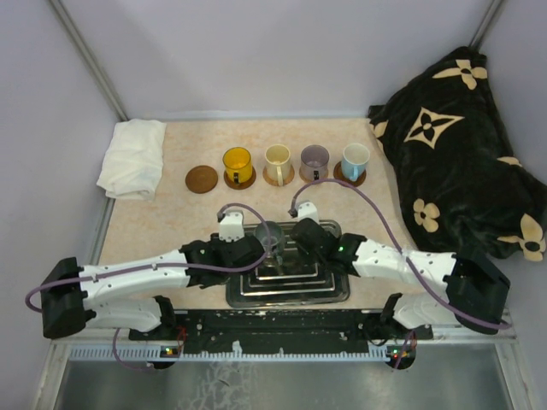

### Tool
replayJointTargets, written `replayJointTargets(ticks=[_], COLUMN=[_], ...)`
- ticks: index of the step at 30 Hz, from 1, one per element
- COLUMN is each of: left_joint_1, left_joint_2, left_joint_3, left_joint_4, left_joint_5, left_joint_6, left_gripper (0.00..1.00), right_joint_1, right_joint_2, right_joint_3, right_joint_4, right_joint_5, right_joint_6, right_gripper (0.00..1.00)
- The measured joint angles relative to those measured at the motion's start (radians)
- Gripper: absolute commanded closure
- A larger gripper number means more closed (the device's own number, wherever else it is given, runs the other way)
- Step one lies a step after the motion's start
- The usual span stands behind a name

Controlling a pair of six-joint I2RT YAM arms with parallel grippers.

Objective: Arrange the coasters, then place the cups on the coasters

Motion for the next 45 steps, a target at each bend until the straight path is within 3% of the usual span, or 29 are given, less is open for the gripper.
replayJointTargets(ticks=[16, 45], left_joint_1=[-0.018, -0.021], left_joint_2=[-0.08, -0.095], left_joint_3=[-0.057, -0.068], left_joint_4=[-0.07, -0.01], left_joint_5=[-0.005, -0.023], left_joint_6=[-0.081, -0.003], left_gripper=[0.33, 0.28], right_joint_1=[0.035, 0.109], right_joint_2=[0.145, 0.279], right_joint_3=[0.077, 0.209], right_joint_4=[0.129, 0.16], right_joint_5=[-0.126, -0.26], right_joint_6=[-0.027, -0.071], right_gripper=[0.97, 0.97])
